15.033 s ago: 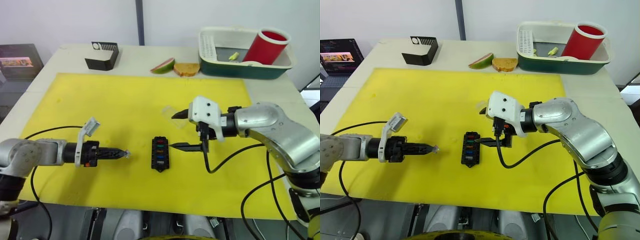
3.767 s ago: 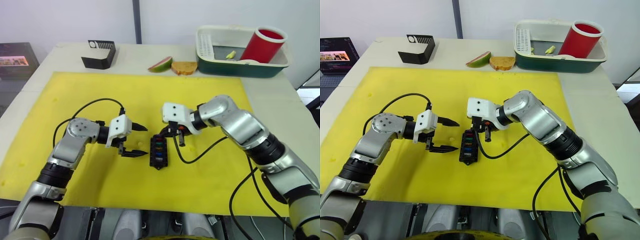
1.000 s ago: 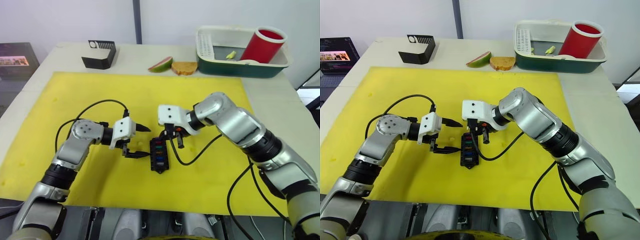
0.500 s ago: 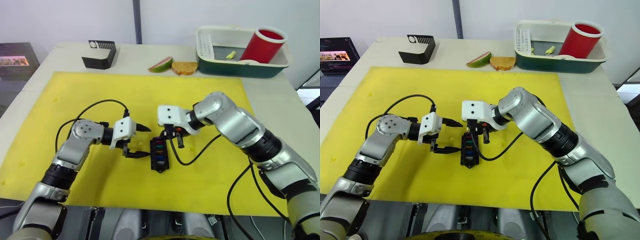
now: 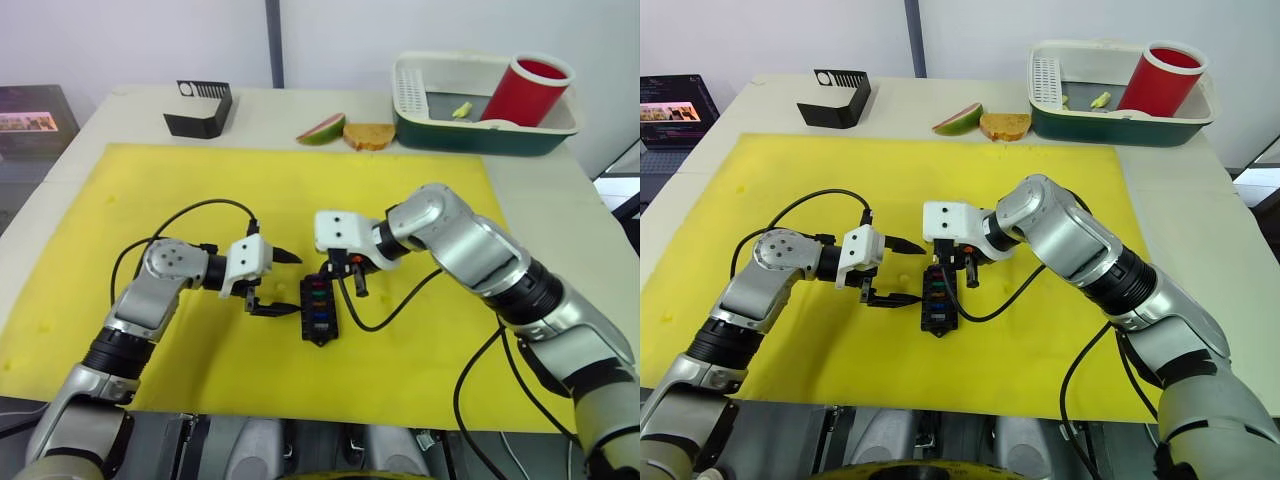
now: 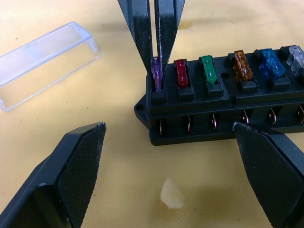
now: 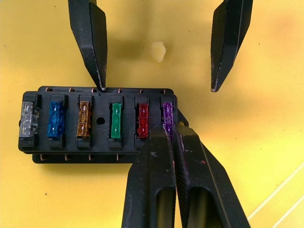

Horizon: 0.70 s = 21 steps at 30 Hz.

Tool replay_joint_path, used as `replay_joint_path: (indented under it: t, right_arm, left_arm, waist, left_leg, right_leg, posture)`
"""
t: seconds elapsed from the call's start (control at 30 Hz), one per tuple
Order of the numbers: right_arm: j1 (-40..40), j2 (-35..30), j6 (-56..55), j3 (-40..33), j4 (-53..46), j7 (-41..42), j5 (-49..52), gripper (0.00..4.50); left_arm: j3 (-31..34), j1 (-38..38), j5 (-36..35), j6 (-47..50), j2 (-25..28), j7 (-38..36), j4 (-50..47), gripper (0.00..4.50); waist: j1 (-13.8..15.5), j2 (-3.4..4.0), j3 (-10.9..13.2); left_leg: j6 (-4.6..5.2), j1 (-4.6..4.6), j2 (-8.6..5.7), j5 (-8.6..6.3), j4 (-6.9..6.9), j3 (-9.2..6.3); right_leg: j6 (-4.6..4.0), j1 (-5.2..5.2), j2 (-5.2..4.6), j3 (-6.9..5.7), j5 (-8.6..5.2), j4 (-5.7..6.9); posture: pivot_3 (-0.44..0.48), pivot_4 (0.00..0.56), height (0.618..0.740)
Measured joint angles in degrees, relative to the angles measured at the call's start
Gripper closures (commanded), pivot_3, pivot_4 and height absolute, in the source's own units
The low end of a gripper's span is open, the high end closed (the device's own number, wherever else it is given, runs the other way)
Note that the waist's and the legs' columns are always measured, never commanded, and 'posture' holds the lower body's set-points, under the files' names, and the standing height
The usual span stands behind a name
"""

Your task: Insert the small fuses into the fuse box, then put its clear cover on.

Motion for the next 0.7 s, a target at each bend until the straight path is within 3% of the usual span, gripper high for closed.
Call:
replay_joint_path:
  t: [0.57,0.63,0.7]
  right_arm:
    - [0.0,0.0,0.8,0.0,-0.5,-0.3,0.0,4.50]
    - [0.0,0.0,0.8,0.0,-0.5,-0.3,0.0,3.86]
    - [0.0,0.0,0.9,-0.1,-0.6,-0.5,0.0,3.86]
  left_arm:
    - [0.0,0.0,0.0,0.0,0.0,0.0,0.0,0.02]
    - [0.0,0.0,0.0,0.0,0.0,0.0,0.0,0.00]
    - [0.0,0.0,0.0,0.0,0.0,0.0,0.0,0.00]
  waist:
    - [0.0,0.00,0.0]
    - [0.0,0.00,0.0]
    - [0.0,0.00,0.0]
  left_leg:
    - [0.00,0.00,0.00,0.00,0.00,0.00]
    - [0.00,0.00,0.00,0.00,0.00,0.00]
    - [0.00,0.00,0.00,0.00,0.00,0.00]
  right_leg:
    - [0.00,0.00,0.00,0.00,0.00,0.00]
    - [0.00,0.00,0.00,0.00,0.00,0.00]
    - [0.00,0.00,0.00,0.00,0.00,0.00]
  posture:
    - [0.000,0.150,0.740]
    - [0.000,0.150,0.740]
    - [0.000,0.150,0.740]
